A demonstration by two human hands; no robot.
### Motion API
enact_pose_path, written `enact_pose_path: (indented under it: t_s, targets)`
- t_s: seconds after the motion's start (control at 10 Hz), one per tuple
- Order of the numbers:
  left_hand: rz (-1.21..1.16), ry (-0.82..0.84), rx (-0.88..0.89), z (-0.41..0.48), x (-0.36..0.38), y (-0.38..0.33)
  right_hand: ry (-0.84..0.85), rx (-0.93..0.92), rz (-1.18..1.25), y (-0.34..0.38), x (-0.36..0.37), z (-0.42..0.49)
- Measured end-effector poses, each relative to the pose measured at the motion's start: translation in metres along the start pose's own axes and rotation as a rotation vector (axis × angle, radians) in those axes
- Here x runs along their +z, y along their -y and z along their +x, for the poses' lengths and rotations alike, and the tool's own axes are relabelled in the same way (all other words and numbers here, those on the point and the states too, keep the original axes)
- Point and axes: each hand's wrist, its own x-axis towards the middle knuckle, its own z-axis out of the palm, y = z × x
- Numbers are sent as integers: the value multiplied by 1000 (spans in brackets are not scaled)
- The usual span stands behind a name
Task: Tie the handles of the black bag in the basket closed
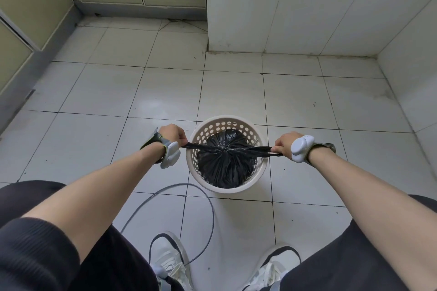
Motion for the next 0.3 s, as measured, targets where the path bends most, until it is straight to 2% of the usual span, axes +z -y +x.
enact_pose_path:
  t_s: [0.1, 0.2, 0.3]
  targets:
    - [75, 43, 35, -1, -9, -7, 28, -19, -64, 1, -9, 2]
    - [168, 76, 47, -3, -31, -19, 60, 42, -167, 9, -27, -11]
    - [198, 40, 68, -6, -57, -40, 50, -6, -225, 24, -53, -36]
